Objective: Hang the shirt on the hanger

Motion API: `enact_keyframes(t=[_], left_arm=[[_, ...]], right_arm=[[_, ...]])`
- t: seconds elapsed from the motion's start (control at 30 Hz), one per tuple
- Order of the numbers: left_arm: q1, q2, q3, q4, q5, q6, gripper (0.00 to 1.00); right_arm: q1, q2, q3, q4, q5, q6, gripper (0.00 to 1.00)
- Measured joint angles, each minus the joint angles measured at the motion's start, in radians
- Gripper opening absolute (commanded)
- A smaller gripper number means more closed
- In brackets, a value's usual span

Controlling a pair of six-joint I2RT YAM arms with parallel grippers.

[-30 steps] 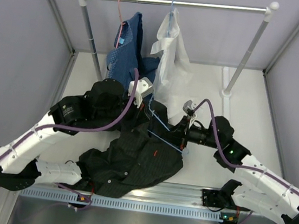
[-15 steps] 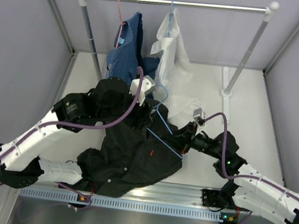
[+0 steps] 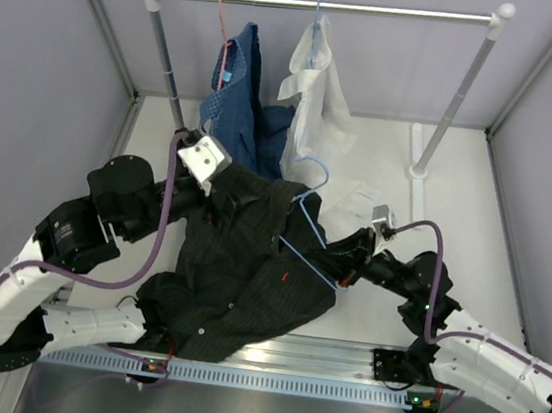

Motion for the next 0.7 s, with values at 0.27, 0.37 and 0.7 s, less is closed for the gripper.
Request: enact_keyframes(t=[0.27,0.37,0.7], left_arm=[[0.001,0.058,-0.083,0.155,0.214,0.237,0.90],[0.001,0.076,-0.092,0.159,0.339,0.307,0.78],[0.001,0.143,-0.082,0.158,0.489,0.447,0.64]], right_arm=[[0.001,-0.159,0.000,-0.163,0.034,-0.079,0.00],[0.001,-0.192,0.000,-0.220,0.037,-0.095,0.00],[0.001,-0.303,0.000,-0.359,0.040,-0.148,0.00]])
